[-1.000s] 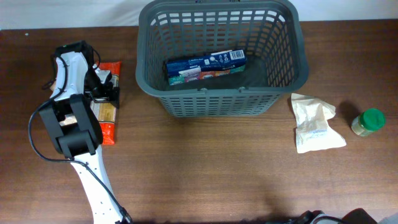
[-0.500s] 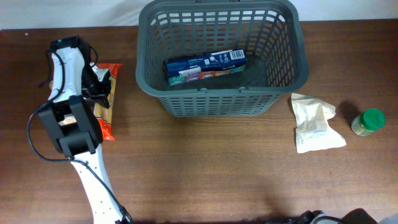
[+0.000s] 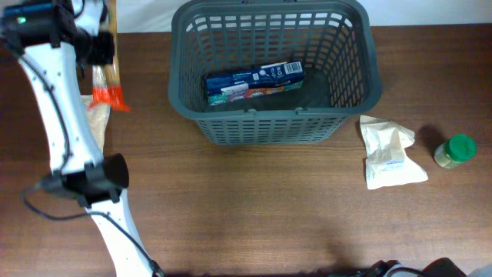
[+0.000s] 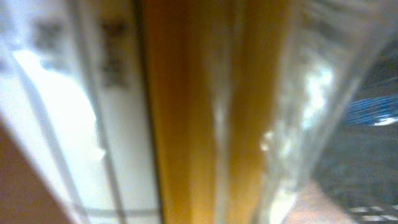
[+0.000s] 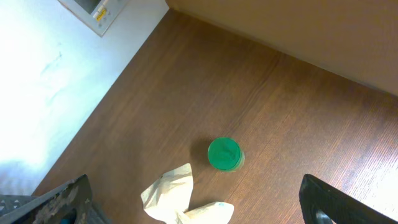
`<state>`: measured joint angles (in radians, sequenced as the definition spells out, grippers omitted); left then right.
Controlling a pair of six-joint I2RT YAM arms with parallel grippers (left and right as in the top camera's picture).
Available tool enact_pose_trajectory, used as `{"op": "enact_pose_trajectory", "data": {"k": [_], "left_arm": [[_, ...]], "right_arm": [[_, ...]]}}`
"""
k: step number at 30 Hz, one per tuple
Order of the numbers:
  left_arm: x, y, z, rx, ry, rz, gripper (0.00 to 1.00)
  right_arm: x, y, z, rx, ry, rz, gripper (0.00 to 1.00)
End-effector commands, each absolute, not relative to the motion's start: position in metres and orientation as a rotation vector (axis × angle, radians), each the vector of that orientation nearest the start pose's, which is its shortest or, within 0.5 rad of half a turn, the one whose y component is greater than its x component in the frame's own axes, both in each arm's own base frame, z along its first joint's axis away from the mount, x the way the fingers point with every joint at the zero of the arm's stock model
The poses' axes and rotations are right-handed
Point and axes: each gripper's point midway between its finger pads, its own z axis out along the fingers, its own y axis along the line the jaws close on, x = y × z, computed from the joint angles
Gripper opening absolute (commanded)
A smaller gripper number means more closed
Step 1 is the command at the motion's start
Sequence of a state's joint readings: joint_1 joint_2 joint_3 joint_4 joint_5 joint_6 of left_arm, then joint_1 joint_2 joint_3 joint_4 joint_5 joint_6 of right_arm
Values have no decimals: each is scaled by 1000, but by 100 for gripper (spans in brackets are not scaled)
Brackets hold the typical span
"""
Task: Pack container
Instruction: 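Place the pasta packet into the basket beside the blue box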
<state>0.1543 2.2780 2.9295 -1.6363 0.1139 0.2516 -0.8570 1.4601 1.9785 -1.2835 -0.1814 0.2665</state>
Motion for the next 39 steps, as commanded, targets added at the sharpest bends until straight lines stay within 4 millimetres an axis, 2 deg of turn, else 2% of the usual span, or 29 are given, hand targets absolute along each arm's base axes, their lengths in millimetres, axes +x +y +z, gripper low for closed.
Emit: {"op": "enact_pose_trajectory", "data": {"k": [1,4,6,8,10,13,14,15,17,18,20,23,24,26,30,35,36,38,39], "left_arm": [[439,-22,437,532,2110,8,2],[415,-74,484,784,1870,56,2],[396,-114,502,993,1706,103,2],[379,-157,503,1202,1566,127,2],[373,-189,493,1323,1506,119,2],[380,-221,462,1445,1520,131,2],[388,-230,444,1483,1551,151,2],[404,-239,417,1522,1611,192,2],[423,-249,378,1577,1691,242,2],[428,-252,366,1595,1713,252,2],[443,-255,324,1658,1797,288,2],[454,-259,268,1740,1900,278,2],[458,-262,240,1772,1958,260,2],[460,-263,217,1777,2025,240,2],[457,-261,183,1775,2143,208,2],[447,-256,166,1821,2211,194,2],[446,-257,166,1820,2211,193,6],[446,-257,167,1807,2218,192,48],[446,-257,169,1791,2225,189,76]], "right_arm": [[250,-246,382,1172,2004,-97,99],[250,-246,382,1172,2004,-97,99],[250,-246,382,1172,2004,-97,99],[250,-246,382,1172,2004,-97,99],[250,-246,382,1172,2004,-97,99],[250,-246,382,1172,2004,-97,99],[250,-246,382,1172,2004,-97,99],[250,-246,382,1172,2004,-97,99],[250,-246,382,1172,2004,-97,99],[250,-246,382,1172,2004,-97,99],[250,-246,382,1172,2004,-98,99],[250,-246,382,1172,2004,-97,99],[250,-246,382,1172,2004,-97,99],[250,-246,382,1172,2004,-97,99],[250,-246,382,1172,2004,-97,99],[250,-246,382,1172,2004,-97,99],[250,-246,382,1172,2004,-97,99],[250,-246,382,1172,2004,-97,99],[250,-246,382,1172,2004,-97,99]]}}
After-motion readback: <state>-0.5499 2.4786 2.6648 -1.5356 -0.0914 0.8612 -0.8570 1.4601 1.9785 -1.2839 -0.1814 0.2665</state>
